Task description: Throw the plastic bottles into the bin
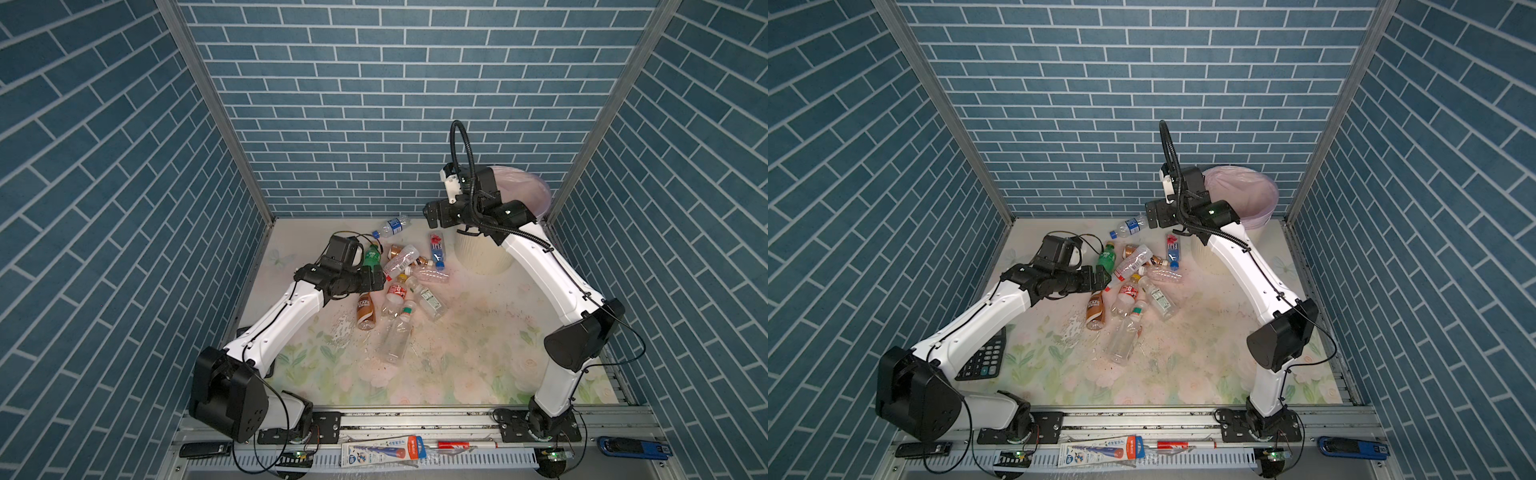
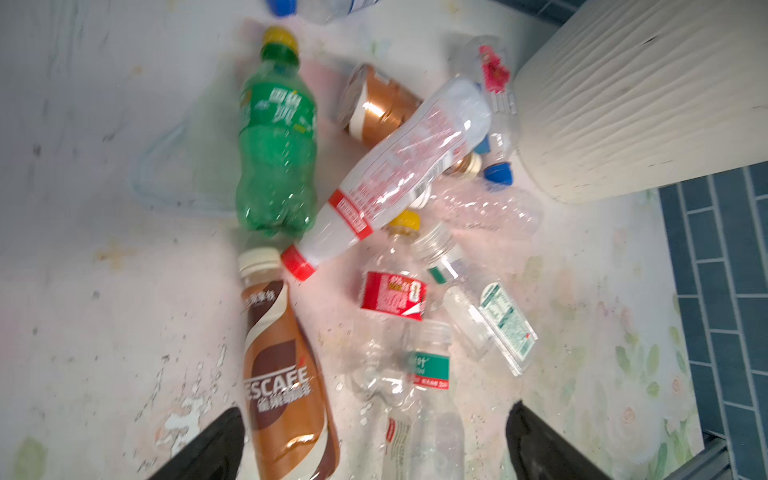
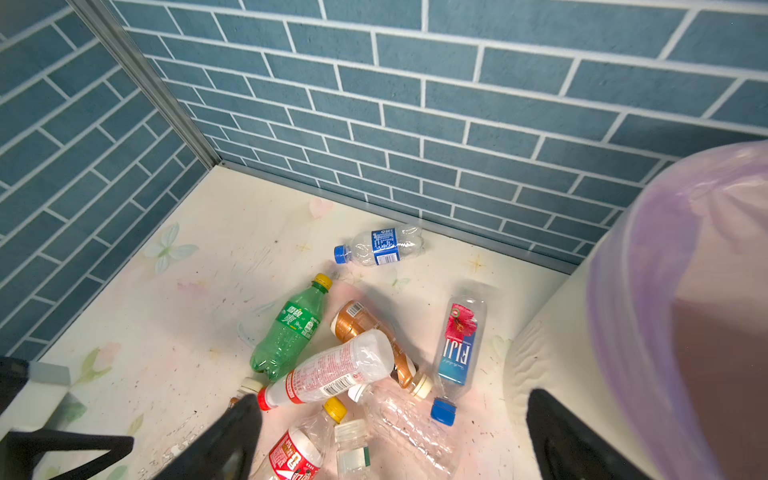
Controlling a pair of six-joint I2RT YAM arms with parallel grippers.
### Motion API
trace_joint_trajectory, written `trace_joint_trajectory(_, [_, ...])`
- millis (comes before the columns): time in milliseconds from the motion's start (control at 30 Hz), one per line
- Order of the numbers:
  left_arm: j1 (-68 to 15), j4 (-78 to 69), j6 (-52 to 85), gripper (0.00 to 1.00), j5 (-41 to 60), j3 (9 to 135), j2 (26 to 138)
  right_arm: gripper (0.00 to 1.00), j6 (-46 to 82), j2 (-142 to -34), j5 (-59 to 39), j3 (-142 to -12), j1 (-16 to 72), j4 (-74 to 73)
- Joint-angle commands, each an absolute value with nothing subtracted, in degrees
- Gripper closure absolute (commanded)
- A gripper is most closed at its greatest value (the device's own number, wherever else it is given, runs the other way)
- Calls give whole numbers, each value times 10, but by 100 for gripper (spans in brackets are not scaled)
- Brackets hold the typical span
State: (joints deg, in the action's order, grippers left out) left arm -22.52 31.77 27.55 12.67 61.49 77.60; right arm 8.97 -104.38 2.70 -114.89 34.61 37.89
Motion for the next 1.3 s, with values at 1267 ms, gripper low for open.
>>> trace_joint_trajectory(1267, [-218, 222, 292, 28, 131, 472, 857, 1, 42, -987, 72, -915, 451, 218])
